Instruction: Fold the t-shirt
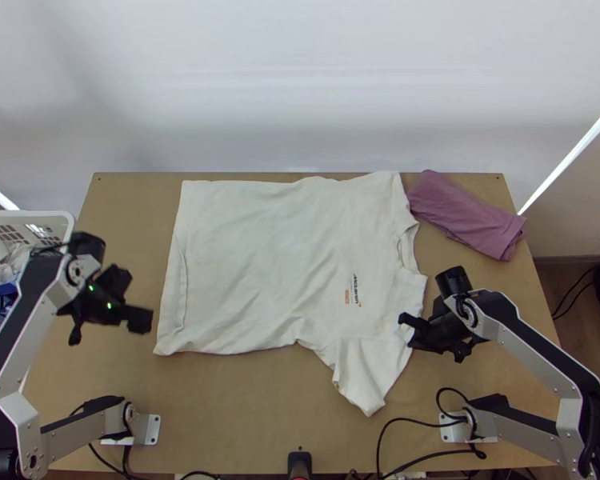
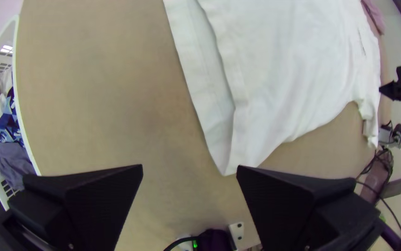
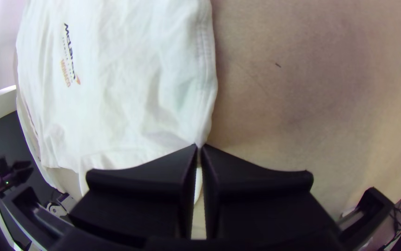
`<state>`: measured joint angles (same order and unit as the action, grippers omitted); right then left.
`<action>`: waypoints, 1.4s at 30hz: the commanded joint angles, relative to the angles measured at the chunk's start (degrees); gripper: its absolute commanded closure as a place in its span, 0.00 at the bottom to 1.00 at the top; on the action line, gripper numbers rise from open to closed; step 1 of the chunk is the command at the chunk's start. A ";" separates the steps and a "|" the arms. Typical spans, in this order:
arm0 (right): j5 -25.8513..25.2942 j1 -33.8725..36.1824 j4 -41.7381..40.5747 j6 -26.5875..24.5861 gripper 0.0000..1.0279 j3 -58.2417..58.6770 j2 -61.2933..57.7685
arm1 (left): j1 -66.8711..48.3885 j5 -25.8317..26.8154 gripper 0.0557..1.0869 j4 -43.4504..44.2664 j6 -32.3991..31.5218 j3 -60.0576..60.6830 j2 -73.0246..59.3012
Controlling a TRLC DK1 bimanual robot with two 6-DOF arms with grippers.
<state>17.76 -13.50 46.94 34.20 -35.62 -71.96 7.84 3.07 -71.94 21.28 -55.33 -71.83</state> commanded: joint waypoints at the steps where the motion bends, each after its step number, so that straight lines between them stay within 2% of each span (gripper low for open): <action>1: -0.53 -0.39 -0.36 -0.36 0.97 1.07 0.60 | -1.07 -1.40 0.05 -1.18 7.81 5.06 4.24; 4: -0.53 -0.39 -0.44 -0.27 0.97 1.07 0.33 | -3.27 -3.60 0.05 -1.18 8.43 7.87 5.48; 10: -0.53 -0.39 -0.71 -0.18 0.97 1.07 0.16 | -7.40 -3.69 0.05 -0.74 8.61 10.51 7.58; 14: -0.53 -0.39 -0.71 -0.18 0.97 1.16 0.16 | -10.30 -3.69 0.06 3.39 7.99 13.76 7.32; 16: -0.53 -0.48 -0.71 -0.27 0.97 1.16 0.16 | -11.70 -3.60 0.12 5.06 7.02 14.55 6.71; 21: -0.62 -0.48 -0.71 -0.27 0.97 1.25 0.25 | -13.99 -3.60 0.12 8.92 5.70 15.78 5.48; 23: -0.80 -0.48 -0.71 -0.27 0.97 1.25 0.25 | -14.25 -3.51 0.16 9.45 5.62 15.52 5.12; 28: -1.15 -0.48 -0.80 -0.27 0.97 1.25 0.25 | -14.87 -3.51 0.18 10.59 5.44 15.78 4.51; 30: -1.24 -0.48 -0.88 -0.27 0.97 1.25 0.25 | -15.31 -3.33 0.35 11.65 5.44 15.96 4.68; 32: -1.24 -0.48 -0.97 -0.27 0.97 1.25 0.25 | -15.66 -2.98 0.58 12.70 4.65 15.78 4.95; 36: -1.50 -0.48 -0.97 -0.27 0.97 1.16 0.25 | -17.77 -2.37 0.85 13.32 4.65 16.92 5.48; 37: -1.50 -0.48 -0.97 -0.27 0.97 1.16 0.33 | -18.12 -2.19 0.95 13.93 4.65 17.10 5.48; 42: -1.67 -0.13 -0.97 -0.45 0.97 0.99 1.83 | -18.12 -1.49 0.96 14.20 4.47 16.57 5.48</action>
<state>17.30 -13.50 46.68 34.20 -35.62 -71.77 -10.28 1.02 -58.00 26.37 -39.51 -66.48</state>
